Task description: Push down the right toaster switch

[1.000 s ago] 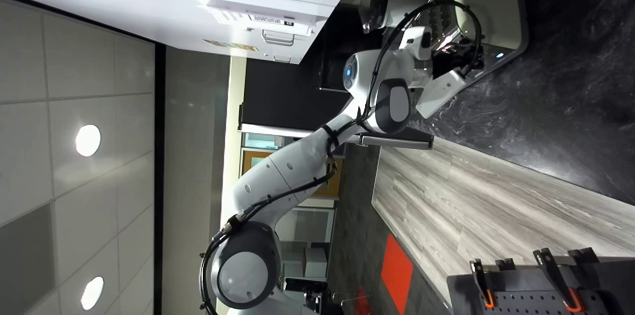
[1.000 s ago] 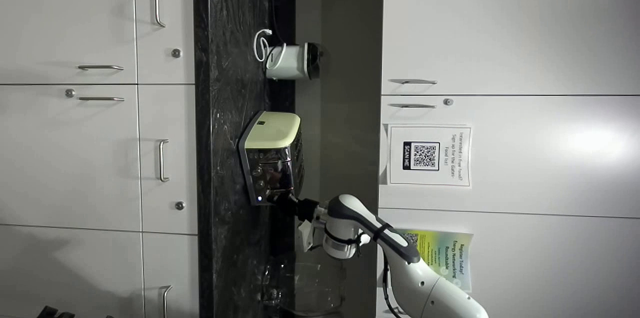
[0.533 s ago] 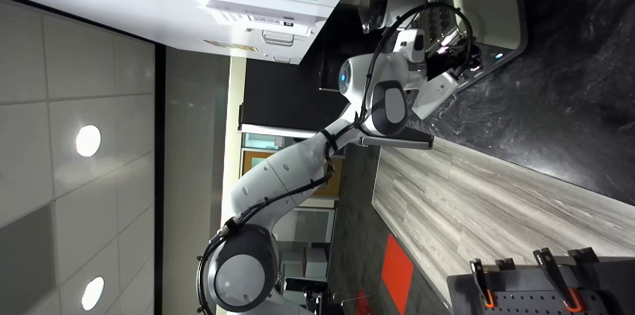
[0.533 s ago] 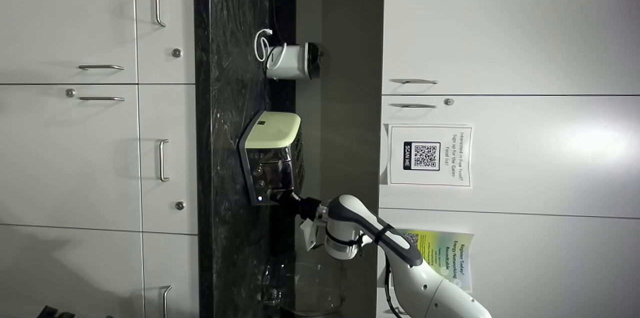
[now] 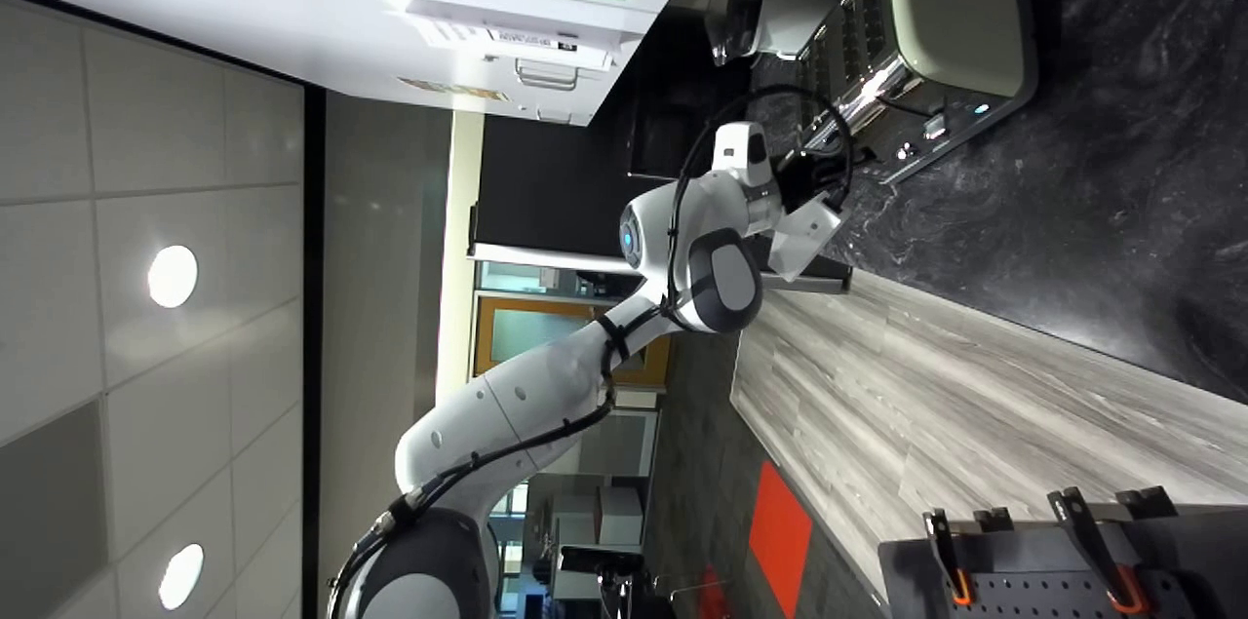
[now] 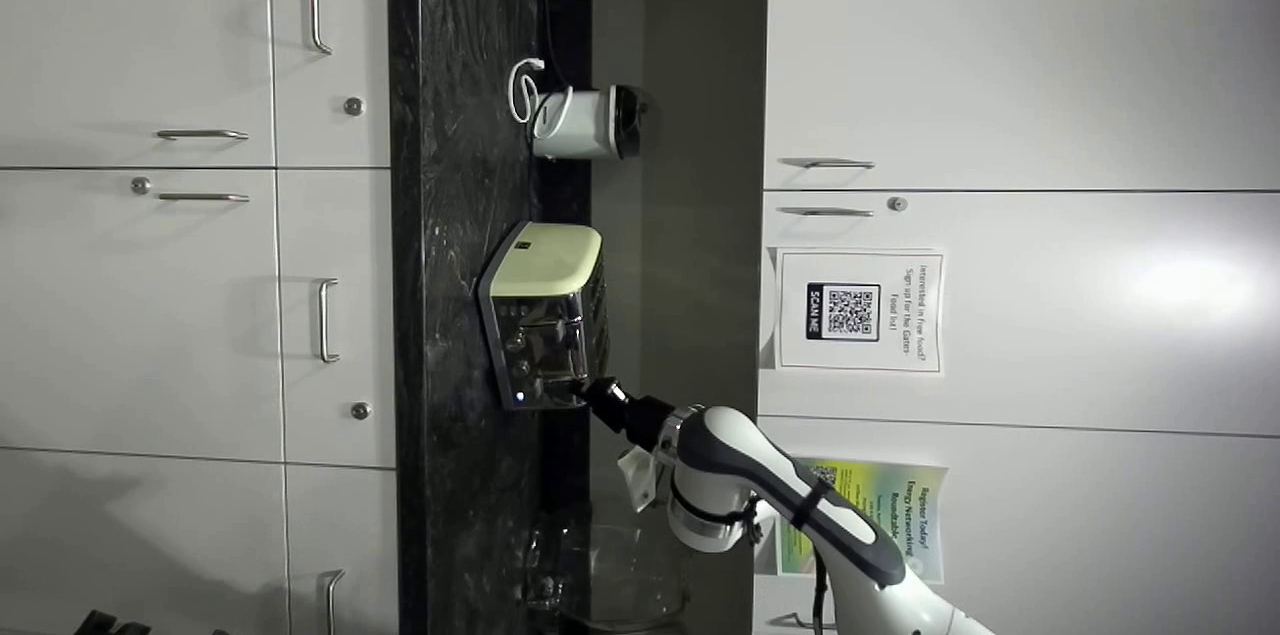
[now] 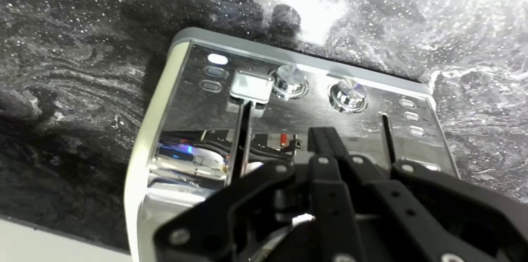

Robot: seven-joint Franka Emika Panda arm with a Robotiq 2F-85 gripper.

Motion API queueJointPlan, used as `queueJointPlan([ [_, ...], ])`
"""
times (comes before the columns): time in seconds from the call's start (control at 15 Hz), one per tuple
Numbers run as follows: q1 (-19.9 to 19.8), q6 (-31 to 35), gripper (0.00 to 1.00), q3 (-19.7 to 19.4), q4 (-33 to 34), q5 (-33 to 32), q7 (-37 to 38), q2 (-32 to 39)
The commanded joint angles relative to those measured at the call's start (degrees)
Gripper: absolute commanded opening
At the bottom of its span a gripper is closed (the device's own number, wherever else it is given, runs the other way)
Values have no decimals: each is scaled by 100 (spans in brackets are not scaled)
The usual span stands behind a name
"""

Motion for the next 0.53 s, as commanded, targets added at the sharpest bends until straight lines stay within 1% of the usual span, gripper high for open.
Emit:
queueJointPlan([
  [0.0,53,167,0,37,-831,54,64,-853],
  [0.47,56,199,0,56,-1479,56,59,-1650],
])
